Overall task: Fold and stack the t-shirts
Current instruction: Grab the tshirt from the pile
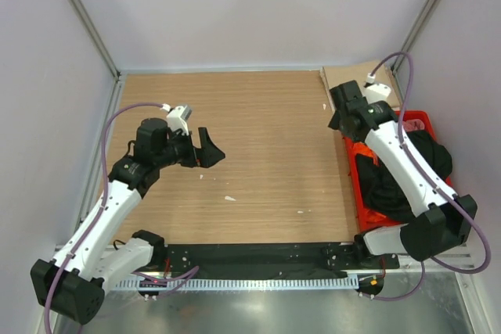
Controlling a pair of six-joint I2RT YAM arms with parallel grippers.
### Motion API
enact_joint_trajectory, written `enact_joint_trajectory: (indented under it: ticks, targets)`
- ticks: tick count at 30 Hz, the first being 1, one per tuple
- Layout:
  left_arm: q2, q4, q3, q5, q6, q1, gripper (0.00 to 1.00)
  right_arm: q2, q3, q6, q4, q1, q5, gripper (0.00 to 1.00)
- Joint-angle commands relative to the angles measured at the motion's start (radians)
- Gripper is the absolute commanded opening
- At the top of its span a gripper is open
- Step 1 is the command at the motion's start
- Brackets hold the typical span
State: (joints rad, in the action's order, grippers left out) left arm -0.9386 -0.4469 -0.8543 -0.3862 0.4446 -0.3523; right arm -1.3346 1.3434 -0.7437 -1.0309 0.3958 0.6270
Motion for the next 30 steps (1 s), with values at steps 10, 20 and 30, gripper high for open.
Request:
enact_joint_trajectory:
  ticks: [10, 20, 30]
  targets:
    - [-0.037, 0.01, -0.014, -0.054, 0.016, -0.002, 1.0, -0.064, -0.226, 0.067, 0.12, -0.457, 0.09, 0.97]
    - [-0.074, 0.037, -0.002, -0.079, 0.026, -0.002, 0.98, -0.187, -0.297, 0.125, 0.276, -0.572, 0.116, 0.76]
    - [-0.059, 0.04, 0.003, -0.066, 0.088, -0.002, 0.93, -0.189, -0.283, 0.152, 0.324, -0.62, 0.114, 0.38]
